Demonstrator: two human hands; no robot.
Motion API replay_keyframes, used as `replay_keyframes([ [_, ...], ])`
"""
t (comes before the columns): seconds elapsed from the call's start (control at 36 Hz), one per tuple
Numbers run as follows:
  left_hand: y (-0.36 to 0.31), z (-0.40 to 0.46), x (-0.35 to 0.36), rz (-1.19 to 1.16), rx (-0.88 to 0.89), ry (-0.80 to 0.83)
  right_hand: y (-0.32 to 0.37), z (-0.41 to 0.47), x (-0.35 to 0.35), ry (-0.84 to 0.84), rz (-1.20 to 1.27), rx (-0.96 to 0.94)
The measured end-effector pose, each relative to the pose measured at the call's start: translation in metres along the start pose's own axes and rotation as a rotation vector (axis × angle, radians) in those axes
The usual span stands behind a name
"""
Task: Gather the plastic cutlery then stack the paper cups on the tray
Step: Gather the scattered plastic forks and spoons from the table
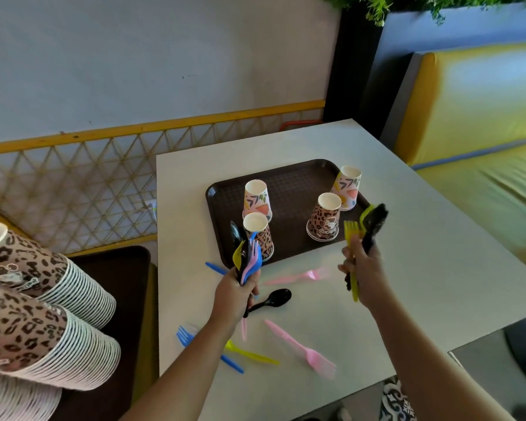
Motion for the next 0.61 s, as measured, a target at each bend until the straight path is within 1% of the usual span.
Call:
replay_keyframes([
  [0.08,0.000,-0.006,-0.005,0.042,0.023,-0.023,-0.002,-0.017,0.009,0.166,-0.420,-0.149],
  [0.14,0.001,-0.011,-0.009,0.057,0.028,-0.050,-0.007,-0.025,0.014,0.351,-0.651,-0.249],
  [0.19,0.003,-0.015,-0.014,0.056,0.023,-0.076,-0.013,-0.038,0.020,0.576,-0.954,-0.410],
  [0.25,0.006,-0.019,-0.018,0.058,0.005,-0.103,-0.023,-0.050,0.025,0.832,-1.116,-0.598],
  [0.31,0.009,-0.024,-0.021,0.071,-0.019,-0.124,-0.034,-0.060,0.027,1.065,-1.256,-0.664],
  [0.36,0.010,-0.029,-0.022,0.073,-0.037,-0.150,-0.042,-0.067,0.026,1.221,-1.391,-0.697],
  [0.42,0.010,-0.034,-0.022,0.066,-0.047,-0.180,-0.046,-0.068,0.026,1.300,-1.447,-0.730],
  [0.53,0.009,-0.043,-0.021,0.071,-0.055,-0.238,-0.053,-0.060,0.022,1.371,-1.493,-0.769],
  [0.61,0.011,-0.048,-0.021,0.053,-0.078,-0.285,-0.054,-0.054,0.018,1.405,-1.516,-0.842],
])
Point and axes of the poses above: each hand's wrist, its own z-axis towards the middle knuckle, its own x-axis out of the palm, y = z × x, the point moved 3 cm from there along z, towards the middle knuckle, and after that the axes turned 6 degrees about -y, right-handed, at the moved point
